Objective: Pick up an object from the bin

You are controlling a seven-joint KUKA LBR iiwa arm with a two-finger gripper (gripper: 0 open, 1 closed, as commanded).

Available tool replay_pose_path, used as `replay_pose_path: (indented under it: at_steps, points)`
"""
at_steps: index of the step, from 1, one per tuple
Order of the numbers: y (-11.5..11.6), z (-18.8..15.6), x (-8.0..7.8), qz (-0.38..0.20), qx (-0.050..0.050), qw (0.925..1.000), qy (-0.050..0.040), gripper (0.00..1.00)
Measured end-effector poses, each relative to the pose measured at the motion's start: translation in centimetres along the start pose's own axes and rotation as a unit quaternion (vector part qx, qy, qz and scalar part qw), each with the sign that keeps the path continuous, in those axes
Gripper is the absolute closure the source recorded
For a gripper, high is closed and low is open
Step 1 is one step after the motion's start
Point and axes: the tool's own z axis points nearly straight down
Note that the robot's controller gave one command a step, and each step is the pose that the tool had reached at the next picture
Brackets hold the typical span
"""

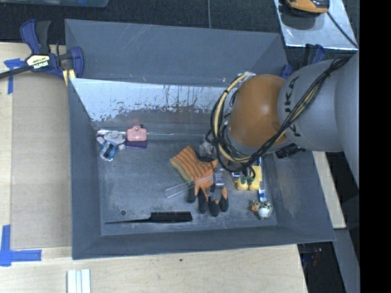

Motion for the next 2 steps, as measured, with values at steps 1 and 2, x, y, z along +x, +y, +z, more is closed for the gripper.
replay_pose_path:
  at_steps: [1, 2]
  points:
    - [0.87, 0.1, -2.16, 0.062, -0.001, 0.9981, -0.0073, 0.0]
    - [0.24, -0.05, -1.18, 0.017, -0.001, 0.9998, -0.0086, 1.0]
